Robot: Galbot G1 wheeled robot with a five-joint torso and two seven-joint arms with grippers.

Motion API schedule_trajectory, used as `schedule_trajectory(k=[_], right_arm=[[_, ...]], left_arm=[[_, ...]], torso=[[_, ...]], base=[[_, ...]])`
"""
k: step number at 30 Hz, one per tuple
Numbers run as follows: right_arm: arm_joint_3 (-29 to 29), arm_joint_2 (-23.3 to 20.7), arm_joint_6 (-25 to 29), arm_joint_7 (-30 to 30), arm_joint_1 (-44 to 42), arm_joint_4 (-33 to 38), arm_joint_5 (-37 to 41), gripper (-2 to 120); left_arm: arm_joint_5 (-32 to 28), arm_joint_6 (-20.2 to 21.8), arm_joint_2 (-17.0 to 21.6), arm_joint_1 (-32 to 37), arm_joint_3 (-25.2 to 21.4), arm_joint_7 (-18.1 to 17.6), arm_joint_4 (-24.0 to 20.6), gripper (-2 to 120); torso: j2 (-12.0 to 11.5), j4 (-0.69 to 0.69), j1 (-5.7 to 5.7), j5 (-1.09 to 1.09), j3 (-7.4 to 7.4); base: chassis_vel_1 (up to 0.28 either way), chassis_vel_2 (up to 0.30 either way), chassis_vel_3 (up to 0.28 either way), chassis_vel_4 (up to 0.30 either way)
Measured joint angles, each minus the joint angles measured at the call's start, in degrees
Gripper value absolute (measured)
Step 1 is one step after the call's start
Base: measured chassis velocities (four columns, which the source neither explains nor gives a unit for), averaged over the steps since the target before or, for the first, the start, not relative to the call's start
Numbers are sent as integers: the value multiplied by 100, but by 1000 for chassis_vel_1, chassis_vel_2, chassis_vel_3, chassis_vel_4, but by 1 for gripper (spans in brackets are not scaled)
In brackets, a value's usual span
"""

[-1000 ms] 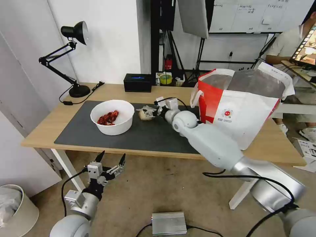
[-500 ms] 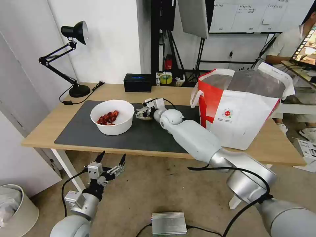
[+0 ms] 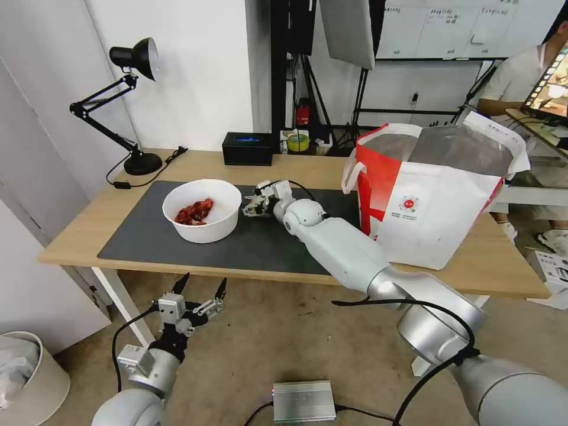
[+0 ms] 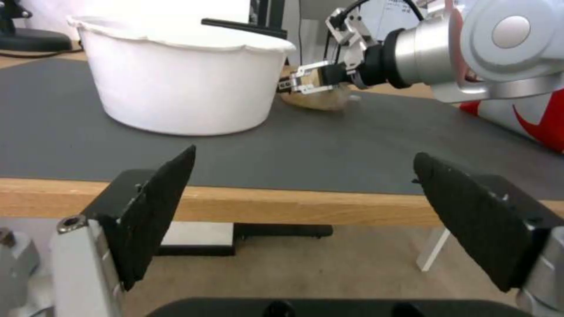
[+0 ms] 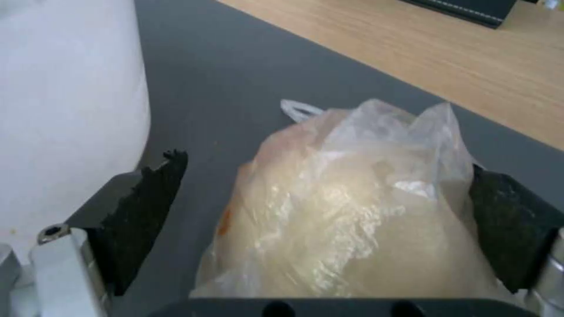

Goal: Pick up the trash from the table and place it into the takeout bag.

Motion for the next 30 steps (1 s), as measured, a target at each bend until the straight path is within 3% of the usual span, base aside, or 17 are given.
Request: schedule_trajectory(k=[7, 19, 23, 30], right_arm=[[11, 10, -43, 22, -61, -57, -87, 94], [119, -135, -128, 208, -137, 134, 39, 52], [183, -394, -203, 441, -261, 610, 175, 39], [310, -1509, -501, 1228, -806, 2585, 720, 14]], left_arm=[[30, -10, -16, 39, 2, 1, -7, 100], [28, -97, 31, 102, -46, 3, -45, 100], [20, -97, 47, 89, -33, 2, -64, 100], [21, -93, 55, 98, -2, -2, -106, 100]], torso=[[0, 0, 0, 0, 0], [0, 0, -1, 0, 0], [0, 0, 0, 1, 0], [0, -1, 0, 1, 0]], base=[[0, 0, 0, 0], [0, 0, 0, 0], [0, 0, 0, 0], [0, 0, 0, 0]])
